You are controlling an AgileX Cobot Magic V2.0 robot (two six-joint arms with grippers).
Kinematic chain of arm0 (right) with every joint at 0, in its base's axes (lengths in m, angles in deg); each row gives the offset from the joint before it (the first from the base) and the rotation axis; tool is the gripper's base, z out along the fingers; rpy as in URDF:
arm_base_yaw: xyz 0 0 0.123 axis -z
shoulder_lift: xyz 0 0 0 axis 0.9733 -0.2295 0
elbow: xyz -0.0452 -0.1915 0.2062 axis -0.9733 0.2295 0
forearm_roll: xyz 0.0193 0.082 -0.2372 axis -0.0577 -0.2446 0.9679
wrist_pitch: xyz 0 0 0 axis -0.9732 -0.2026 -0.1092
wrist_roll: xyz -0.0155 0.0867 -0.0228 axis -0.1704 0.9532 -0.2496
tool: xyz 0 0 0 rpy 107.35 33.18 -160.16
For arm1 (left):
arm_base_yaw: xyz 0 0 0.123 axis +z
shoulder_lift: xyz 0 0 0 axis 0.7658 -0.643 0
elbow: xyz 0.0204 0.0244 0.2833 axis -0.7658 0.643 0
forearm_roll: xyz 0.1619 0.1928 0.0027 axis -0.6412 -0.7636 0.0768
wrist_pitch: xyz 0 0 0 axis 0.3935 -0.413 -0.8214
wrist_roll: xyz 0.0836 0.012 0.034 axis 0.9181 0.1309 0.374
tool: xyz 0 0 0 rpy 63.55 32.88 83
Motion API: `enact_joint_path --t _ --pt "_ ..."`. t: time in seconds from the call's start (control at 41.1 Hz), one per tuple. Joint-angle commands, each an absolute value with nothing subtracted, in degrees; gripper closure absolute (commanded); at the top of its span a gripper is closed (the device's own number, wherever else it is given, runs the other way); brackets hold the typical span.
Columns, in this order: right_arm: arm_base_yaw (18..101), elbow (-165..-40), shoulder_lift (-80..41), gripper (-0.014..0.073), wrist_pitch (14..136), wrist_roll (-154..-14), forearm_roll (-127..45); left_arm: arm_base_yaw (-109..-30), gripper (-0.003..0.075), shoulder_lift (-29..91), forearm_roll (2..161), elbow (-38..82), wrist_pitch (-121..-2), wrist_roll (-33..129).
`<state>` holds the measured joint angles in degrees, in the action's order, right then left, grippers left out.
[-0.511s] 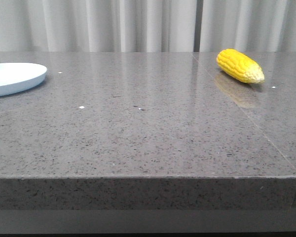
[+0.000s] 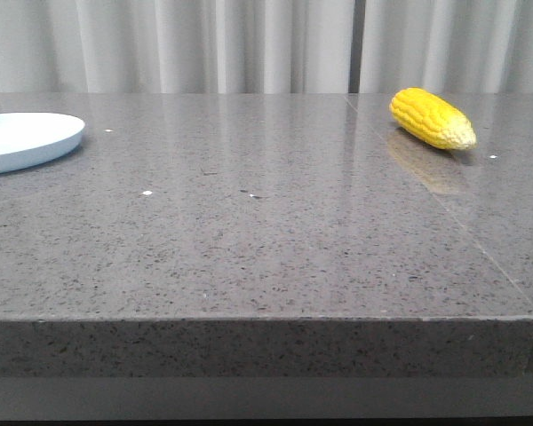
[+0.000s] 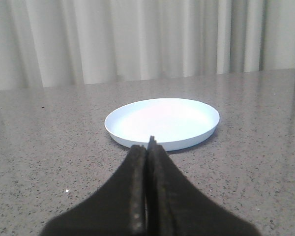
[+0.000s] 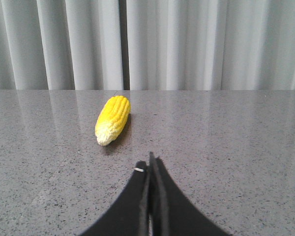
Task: Place corn on plate with both arms
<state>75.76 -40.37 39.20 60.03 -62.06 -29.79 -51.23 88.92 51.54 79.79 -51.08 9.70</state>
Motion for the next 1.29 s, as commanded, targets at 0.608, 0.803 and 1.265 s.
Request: enact_joint_path --t 0.608,0.803,1.265 --pt "75.98 -68.10 33.16 0.0679 73.29 -62.06 -29.10 -51.60 0.0741 88.24 53.55 54.48 -54.02 9.45" --pt "75.98 -78.71 23.65 0.0679 81.07 -62.06 -29.10 -51.60 0.0741 80.08 53.55 40.97 -64.72 9.45" --pt "75.98 -83.41 7.39 0.0679 92.70 -62.06 -29.10 -51.60 0.0741 62.38 53.58 34.39 -84.08 9.45"
